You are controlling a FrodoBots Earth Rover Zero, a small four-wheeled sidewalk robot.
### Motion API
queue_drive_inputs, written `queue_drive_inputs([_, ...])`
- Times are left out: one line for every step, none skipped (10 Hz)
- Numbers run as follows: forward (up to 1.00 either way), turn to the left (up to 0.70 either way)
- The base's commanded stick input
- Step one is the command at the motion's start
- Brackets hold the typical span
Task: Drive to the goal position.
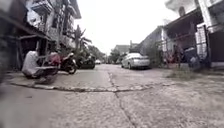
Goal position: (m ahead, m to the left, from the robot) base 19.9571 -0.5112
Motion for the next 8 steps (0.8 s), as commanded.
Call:
queue_drive_inputs([0.73,0.00])
queue_drive_inputs([0.62,0.00])
queue_drive_inputs([0.50,0.00])
queue_drive_inputs([0.50,0.00])
queue_drive_inputs([0.50,0.00])
queue_drive_inputs([0.50,0.00])
queue_drive_inputs([0.37,0.00])
queue_drive_inputs([0.30,0.00])
